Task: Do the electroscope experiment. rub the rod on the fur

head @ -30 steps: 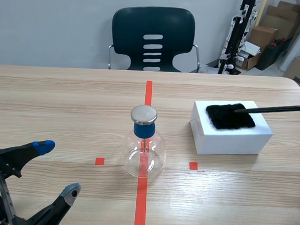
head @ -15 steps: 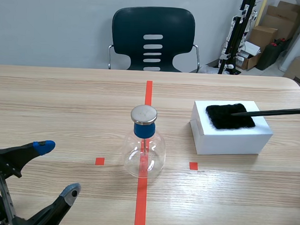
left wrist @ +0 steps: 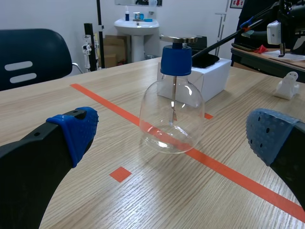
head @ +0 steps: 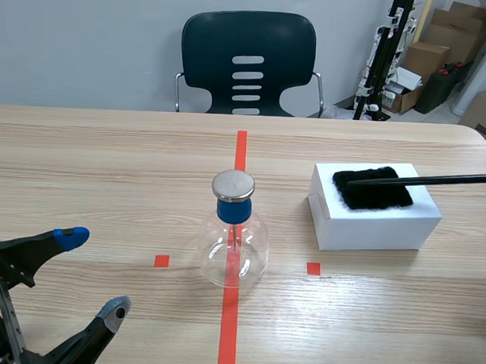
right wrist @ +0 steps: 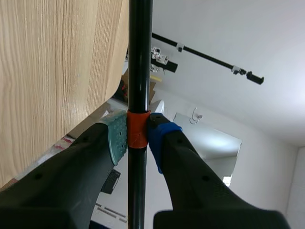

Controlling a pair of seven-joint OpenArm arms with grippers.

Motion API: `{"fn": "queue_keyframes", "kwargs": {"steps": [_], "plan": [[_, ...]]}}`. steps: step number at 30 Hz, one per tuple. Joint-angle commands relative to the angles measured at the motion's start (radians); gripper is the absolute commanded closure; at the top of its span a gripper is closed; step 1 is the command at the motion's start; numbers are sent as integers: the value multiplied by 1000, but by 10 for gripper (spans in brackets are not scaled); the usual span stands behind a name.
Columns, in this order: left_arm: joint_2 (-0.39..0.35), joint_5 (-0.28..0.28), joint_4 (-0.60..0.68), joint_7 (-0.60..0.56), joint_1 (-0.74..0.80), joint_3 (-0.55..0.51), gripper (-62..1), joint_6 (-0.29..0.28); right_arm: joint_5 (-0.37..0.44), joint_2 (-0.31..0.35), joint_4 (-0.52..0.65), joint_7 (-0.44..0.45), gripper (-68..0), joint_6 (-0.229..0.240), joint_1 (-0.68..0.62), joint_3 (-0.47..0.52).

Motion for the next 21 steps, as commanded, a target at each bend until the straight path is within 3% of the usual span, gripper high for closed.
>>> {"fn": "queue_keyframes", "kwargs": {"steps": [1, 5, 12, 21], "plan": [[-9, -11, 20, -18, -3, -7, -623, -6, 25, 62, 7, -13, -4, -7, -6, 8], [-9, -11, 20, -17, -3, -7, -623, -6, 67, 109, -8, -29, -4, -7, -35, 10], [-9, -11, 20, -17, -3, -7, -623, -6, 69, 116, -32, -22, -4, -8, -36, 10], [-9, -11, 20, -18, -3, -7, -623, -6, 14, 37, -10, -16, -4, -8, 45, -3]]}}
